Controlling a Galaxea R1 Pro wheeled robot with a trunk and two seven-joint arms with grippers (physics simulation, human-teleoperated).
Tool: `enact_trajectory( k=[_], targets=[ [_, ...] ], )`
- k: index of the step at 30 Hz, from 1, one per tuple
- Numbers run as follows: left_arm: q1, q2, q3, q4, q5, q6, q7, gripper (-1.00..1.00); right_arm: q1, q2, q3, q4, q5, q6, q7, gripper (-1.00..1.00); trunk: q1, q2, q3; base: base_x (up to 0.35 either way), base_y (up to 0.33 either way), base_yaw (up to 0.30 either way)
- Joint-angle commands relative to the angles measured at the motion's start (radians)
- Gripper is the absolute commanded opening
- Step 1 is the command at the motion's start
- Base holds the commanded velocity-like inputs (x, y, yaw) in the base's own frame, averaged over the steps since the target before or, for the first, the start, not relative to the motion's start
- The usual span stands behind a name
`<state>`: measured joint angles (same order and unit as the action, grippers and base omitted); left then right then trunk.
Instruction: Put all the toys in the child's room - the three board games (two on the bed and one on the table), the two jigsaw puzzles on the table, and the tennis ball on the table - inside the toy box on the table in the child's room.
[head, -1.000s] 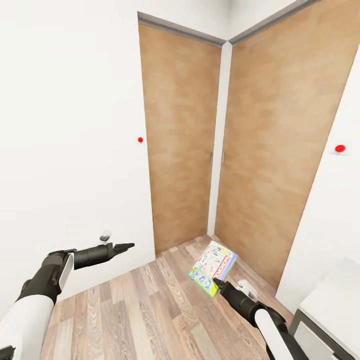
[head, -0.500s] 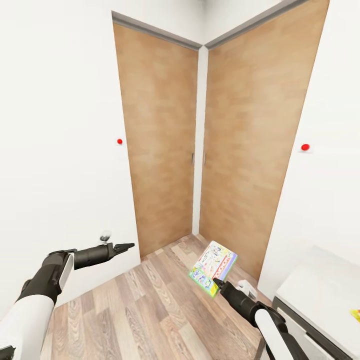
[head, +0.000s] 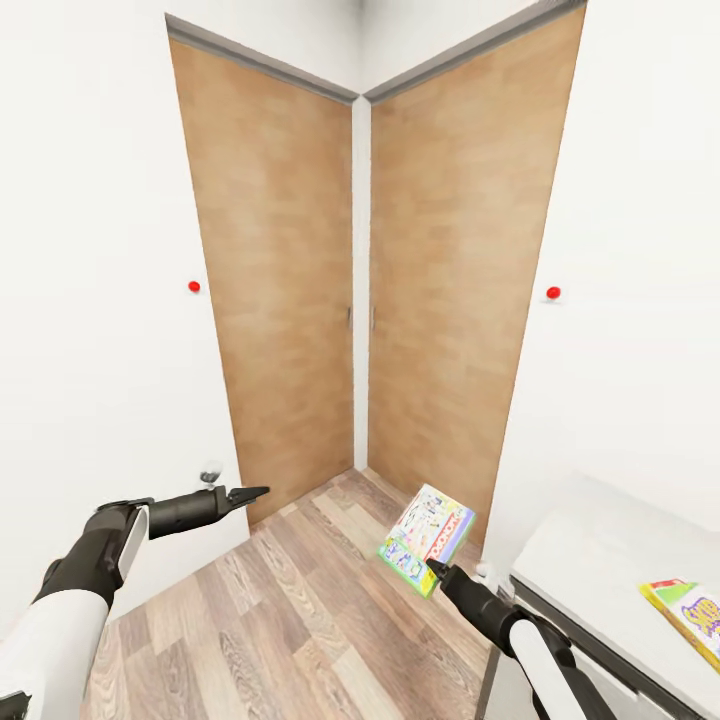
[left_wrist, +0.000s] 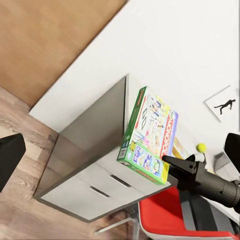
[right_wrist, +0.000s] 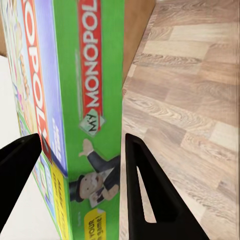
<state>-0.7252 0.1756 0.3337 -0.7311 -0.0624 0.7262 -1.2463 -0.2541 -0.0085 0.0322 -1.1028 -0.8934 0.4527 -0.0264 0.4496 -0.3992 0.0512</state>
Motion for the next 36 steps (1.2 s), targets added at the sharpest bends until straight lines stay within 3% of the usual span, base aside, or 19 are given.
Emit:
enact_trajectory(
  k=[1, 18, 23, 36],
  targets=[
    [0.0, -0.001, 0.004, -0.001, -0.007, 0.01, -0.007, 1.0, -0.001, -0.001, 0.002, 0.0, -0.007, 0.002, -0.003, -1.0, 0.0, -0.001, 0.0, 0.0, 0.0, -0.248],
    [0.003, 0.001, 0.005, -0.002, -0.007, 0.009, -0.007, 1.0, -0.001, -0.001, 0.002, 0.0, -0.007, 0.002, -0.003, -1.0, 0.0, -0.001, 0.006, 0.0, 0.0, -0.248],
    [0.003, 0.0, 0.003, -0.002, -0.006, 0.009, 0.023, 1.0, -0.001, -0.001, 0.002, 0.0, -0.007, 0.002, -0.003, -1.0, 0.0, -0.001, 0.007, 0.0, 0.0, -0.243],
    [0.003, 0.0, 0.004, -0.001, -0.005, 0.009, 0.054, 1.0, -0.001, -0.001, 0.001, 0.0, -0.007, 0.002, -0.003, -1.0, 0.0, -0.001, 0.006, 0.0, 0.0, -0.039]
  ],
)
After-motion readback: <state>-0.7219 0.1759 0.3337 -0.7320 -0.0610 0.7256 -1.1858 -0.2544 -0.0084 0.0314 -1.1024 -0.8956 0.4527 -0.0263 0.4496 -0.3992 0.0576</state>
